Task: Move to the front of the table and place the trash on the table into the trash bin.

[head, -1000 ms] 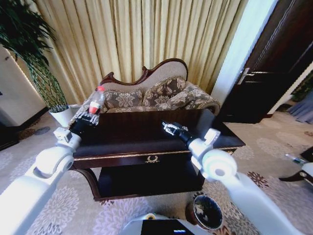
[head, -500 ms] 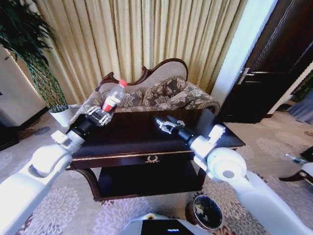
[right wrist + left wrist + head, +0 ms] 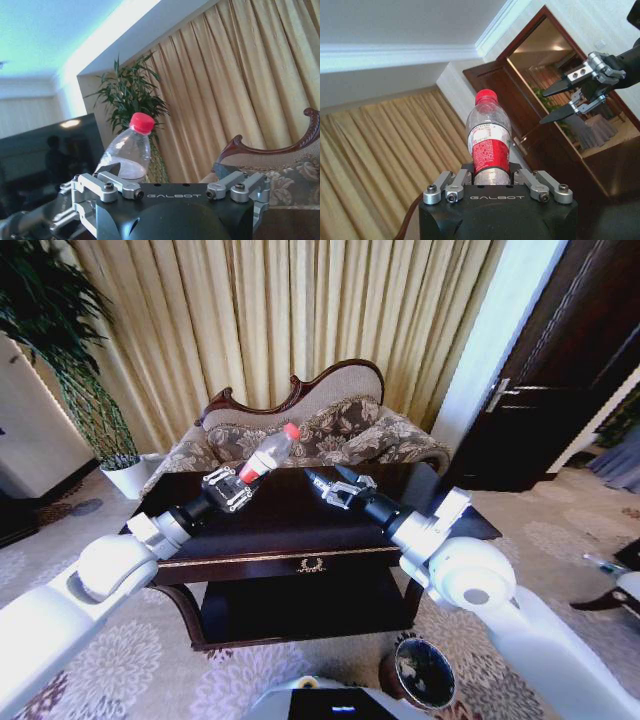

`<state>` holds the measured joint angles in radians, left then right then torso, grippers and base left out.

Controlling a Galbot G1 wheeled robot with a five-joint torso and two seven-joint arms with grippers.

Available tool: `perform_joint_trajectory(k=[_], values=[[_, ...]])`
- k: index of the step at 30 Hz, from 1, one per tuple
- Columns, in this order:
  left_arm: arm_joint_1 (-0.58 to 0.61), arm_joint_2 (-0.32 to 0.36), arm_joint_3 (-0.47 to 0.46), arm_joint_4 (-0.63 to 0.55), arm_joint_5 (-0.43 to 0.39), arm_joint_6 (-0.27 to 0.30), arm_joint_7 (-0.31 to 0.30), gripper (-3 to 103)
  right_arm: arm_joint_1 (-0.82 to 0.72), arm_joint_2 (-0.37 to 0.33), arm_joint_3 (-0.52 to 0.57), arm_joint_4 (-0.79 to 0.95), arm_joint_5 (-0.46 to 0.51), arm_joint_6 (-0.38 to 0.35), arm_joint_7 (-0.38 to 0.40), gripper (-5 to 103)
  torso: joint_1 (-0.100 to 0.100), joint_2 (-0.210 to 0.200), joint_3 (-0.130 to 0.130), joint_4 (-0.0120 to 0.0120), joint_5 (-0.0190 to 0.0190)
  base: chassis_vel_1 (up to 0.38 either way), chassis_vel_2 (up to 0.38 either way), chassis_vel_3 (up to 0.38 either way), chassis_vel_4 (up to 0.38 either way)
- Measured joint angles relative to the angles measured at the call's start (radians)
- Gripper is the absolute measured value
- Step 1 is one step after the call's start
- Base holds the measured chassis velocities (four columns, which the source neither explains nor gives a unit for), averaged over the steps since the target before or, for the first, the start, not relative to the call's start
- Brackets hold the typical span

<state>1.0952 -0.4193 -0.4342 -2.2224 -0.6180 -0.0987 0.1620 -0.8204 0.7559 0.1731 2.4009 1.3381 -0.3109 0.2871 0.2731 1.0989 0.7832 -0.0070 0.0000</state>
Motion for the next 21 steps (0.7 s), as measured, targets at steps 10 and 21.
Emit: perform_joint_trajectory(k=[10,21], values=[[-0.084,0.008,-0.002,0.192,-0.094,0.001,0.003,32,0.142,-0.028,-0.019,-0.211,0.042,-0.027,-0.046,100,0.000,0.000,0.000,0.0001,-0.0003,0.000,0.000,0.000,0.000],[-0.438,-0.039,0.205,0.523,-0.144,-0.044,0.026,32,0.219,-0.061,-0.040,-0.403,0.044,-0.031,-0.084,100,0.000,0.000,0.000,0.0000,-0.0001,0.000,0.000,0.000,0.000]])
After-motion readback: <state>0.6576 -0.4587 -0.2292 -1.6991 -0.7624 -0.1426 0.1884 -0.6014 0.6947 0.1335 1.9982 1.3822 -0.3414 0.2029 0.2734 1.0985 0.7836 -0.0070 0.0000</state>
